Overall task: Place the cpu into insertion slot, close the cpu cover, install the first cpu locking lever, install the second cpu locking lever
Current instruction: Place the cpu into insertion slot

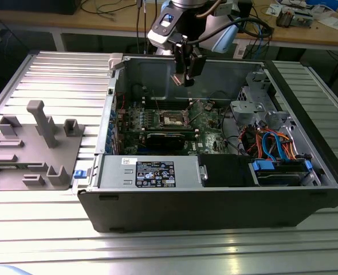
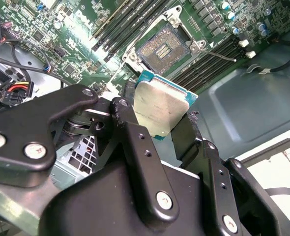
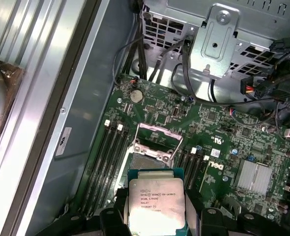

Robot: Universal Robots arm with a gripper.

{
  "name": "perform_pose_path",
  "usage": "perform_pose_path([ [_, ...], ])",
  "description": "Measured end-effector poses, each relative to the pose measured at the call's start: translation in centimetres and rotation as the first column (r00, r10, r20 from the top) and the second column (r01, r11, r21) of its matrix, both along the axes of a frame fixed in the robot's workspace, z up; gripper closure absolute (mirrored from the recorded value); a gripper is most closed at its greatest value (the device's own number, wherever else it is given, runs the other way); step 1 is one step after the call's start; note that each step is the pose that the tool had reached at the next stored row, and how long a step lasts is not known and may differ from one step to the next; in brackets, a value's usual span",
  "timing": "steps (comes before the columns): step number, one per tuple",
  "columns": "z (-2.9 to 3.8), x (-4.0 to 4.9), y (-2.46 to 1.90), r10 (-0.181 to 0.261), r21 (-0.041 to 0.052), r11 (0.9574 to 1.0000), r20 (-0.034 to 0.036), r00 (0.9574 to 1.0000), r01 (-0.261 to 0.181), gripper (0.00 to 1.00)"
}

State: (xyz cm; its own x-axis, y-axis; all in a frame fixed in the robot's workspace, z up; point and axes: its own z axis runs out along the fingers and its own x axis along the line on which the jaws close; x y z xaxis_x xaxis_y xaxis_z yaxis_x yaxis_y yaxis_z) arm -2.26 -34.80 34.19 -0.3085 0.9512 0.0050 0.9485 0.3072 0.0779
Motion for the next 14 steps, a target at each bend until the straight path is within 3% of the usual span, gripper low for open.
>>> perform_pose_path([
  [14,0.0,0.0,0.0,-0.046,0.0,0.9989,0.0,0.9989,0.046,0.46],
])
